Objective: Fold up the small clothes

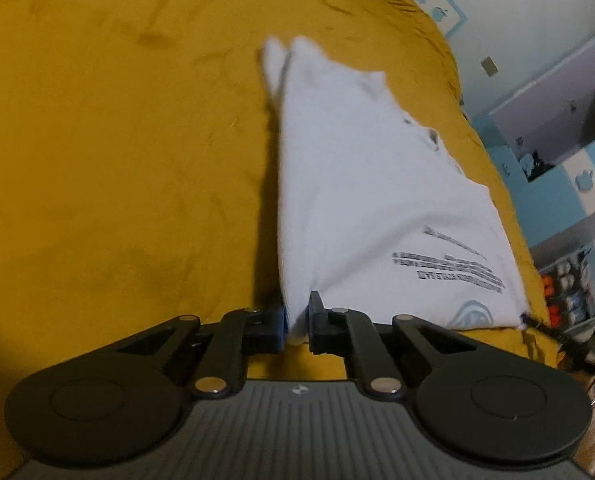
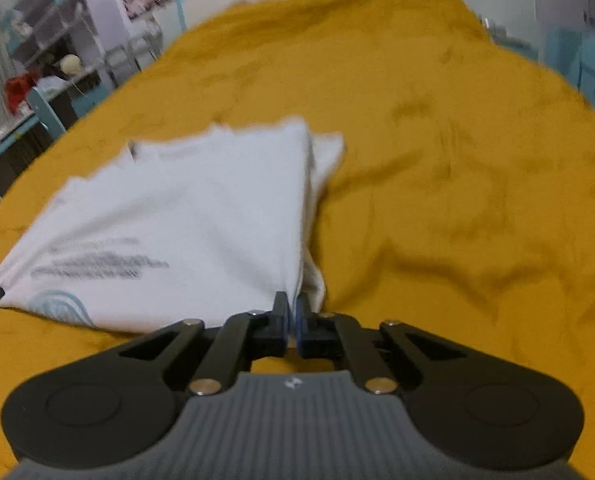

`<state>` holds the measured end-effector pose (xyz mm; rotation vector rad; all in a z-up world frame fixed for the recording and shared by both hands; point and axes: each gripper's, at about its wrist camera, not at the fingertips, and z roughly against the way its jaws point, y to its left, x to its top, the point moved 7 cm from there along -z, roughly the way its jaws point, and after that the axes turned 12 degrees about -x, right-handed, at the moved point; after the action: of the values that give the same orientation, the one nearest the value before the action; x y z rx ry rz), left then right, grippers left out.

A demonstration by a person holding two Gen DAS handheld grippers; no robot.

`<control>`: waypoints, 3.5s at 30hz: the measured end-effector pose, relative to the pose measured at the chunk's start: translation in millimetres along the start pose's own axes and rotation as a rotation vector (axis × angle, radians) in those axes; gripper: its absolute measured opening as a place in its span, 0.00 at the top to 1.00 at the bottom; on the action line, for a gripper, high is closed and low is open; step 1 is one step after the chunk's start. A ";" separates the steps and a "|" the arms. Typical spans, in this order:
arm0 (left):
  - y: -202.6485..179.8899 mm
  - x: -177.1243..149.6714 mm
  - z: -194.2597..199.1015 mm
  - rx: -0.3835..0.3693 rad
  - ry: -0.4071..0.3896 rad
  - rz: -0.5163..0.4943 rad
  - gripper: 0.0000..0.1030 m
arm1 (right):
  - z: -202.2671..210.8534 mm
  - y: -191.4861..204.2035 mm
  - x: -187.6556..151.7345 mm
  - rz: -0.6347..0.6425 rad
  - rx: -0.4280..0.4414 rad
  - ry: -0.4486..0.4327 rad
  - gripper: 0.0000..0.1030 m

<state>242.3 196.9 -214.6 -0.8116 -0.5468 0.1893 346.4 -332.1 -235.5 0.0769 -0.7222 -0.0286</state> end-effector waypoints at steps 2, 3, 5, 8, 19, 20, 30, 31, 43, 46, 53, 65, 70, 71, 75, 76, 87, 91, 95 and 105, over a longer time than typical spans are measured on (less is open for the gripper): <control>5.9 1.9 2.5 -0.033 -0.022 0.040 0.86 | -8.7 -1.6 -8.8 -0.015 -0.004 -0.001 1.00; 5.5 3.0 5.3 -0.043 -0.027 0.041 0.85 | -10.4 -2.7 -10.2 -0.027 0.006 0.002 1.00; -1.4 8.1 12.1 -0.045 -0.023 0.016 0.80 | -7.5 -5.5 -7.4 -0.048 0.016 -0.014 1.00; -21.0 29.4 23.3 0.022 -0.043 -0.095 0.64 | 9.4 -3.3 9.1 -0.053 0.015 -0.074 0.54; -54.6 143.1 -47.6 0.239 -0.203 -0.430 0.34 | -44.3 55.4 124.5 0.145 -0.083 -0.315 0.53; -51.8 147.6 -55.9 0.239 -0.199 -0.422 0.34 | -55.1 59.9 129.4 0.159 -0.092 -0.319 0.52; -31.4 146.2 -96.1 0.280 -0.120 -0.469 0.34 | -133.6 76.2 151.2 0.244 -0.129 -0.262 0.47; -31.6 146.6 -97.3 0.285 -0.116 -0.479 0.34 | -140.2 75.6 152.8 0.239 -0.137 -0.253 0.47; -45.6 155.6 -87.4 0.271 -0.237 -0.560 0.92 | -146.6 75.2 147.4 0.192 -0.158 -0.277 0.93; -39.9 164.3 -83.6 0.298 -0.283 -0.518 0.91 | -145.7 76.0 147.2 0.181 -0.166 -0.293 0.94; -10.2 168.0 -112.5 0.355 -0.195 -0.435 0.83 | -161.7 74.1 140.9 0.183 -0.211 -0.261 0.90; -89.3 128.9 -64.2 0.155 -0.199 -0.372 0.57 | -67.5 130.2 127.0 0.168 0.051 -0.352 0.65; -128.8 86.4 -103.8 -0.082 -0.101 -0.325 0.51 | -62.8 208.9 102.6 0.158 0.401 -0.183 0.62; -130.4 81.3 -113.4 -0.086 -0.084 -0.321 0.51 | -67.5 218.4 98.4 0.177 0.387 -0.169 0.62; -113.7 74.7 -141.9 0.006 -0.035 -0.336 0.51 | -98.1 223.6 86.8 0.280 0.158 -0.151 0.62; -104.7 76.8 -143.9 0.040 -0.036 -0.328 0.54 | -103.8 217.2 86.0 0.294 0.103 -0.149 0.62; -7.9 92.2 -68.9 0.130 -0.167 -0.194 0.82 | -113.0 52.1 86.6 0.071 -0.146 -0.142 0.65; -8.2 90.3 -68.6 0.130 -0.170 -0.130 0.82 | -112.6 59.8 84.1 0.101 -0.173 -0.158 0.64; -54.6 71.1 -47.1 0.163 -0.193 -0.234 0.64 | -77.3 67.4 87.2 0.001 -0.148 -0.221 0.61; -98.5 -13.2 -43.0 0.062 -0.206 -0.233 0.38 | 1.2 162.5 21.6 0.014 0.198 -0.185 0.54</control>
<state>249.6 97.8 -171.8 -0.6655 -0.8204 0.0752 361.7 -171.4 -207.3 0.2613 -0.9091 0.0496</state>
